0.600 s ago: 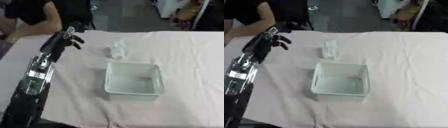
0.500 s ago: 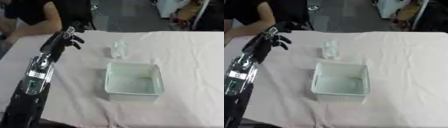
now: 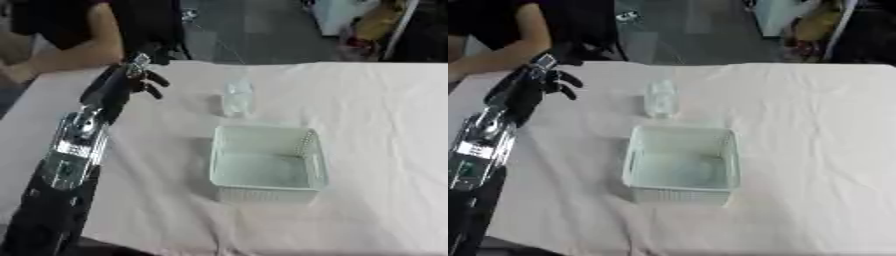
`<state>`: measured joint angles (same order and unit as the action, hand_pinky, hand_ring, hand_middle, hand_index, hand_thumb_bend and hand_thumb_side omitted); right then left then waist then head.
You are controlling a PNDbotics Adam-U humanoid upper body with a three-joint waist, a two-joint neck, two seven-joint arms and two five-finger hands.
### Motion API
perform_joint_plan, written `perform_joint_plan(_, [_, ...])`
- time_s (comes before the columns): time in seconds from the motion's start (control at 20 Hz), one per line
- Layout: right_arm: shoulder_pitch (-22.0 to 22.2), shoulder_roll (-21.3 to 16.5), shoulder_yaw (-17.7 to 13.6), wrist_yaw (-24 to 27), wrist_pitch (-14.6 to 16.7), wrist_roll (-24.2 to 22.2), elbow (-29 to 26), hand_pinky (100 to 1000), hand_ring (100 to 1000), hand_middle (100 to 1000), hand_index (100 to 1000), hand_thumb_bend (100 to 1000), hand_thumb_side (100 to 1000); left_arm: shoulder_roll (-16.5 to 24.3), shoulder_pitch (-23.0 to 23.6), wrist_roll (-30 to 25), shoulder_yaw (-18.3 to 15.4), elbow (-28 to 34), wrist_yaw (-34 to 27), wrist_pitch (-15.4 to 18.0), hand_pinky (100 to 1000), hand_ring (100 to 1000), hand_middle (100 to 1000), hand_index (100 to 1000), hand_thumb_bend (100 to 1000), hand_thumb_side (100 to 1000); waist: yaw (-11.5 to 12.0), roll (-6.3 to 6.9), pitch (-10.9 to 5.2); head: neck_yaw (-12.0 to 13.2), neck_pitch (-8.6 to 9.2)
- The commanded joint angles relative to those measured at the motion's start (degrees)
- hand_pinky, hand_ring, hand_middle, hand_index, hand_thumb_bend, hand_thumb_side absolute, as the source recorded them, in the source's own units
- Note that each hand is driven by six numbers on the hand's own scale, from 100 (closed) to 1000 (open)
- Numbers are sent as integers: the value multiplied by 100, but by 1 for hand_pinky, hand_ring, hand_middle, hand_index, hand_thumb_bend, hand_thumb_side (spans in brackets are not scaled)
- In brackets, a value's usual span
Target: Pick up objects on the table and place them in the box.
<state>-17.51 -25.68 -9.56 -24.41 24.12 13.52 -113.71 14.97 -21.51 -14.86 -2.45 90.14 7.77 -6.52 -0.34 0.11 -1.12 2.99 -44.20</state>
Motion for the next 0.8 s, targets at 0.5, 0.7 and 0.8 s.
perform_joint_plan(0.5, [27,-104,-19,-7,-58,-31,-88,839,968,971,963,100,651,1758,-1798,507,692,348,2740,-546,705,751,779,872,545,546,-239,34,-127,20,8])
perform_joint_plan(0.7, [16,-105,7,12,-50,-61,-88,839,968,971,963,100,651,1746,-2790,30,1250,-301,3339,-175,695,694,723,811,593,563,-250,51,-144,76,8])
perform_joint_plan(0.8, [2,-93,14,24,-45,-69,-88,838,968,971,963,100,651,1449,-3187,-156,1480,-861,3601,34,694,685,716,811,569,602,-258,50,-139,83,8])
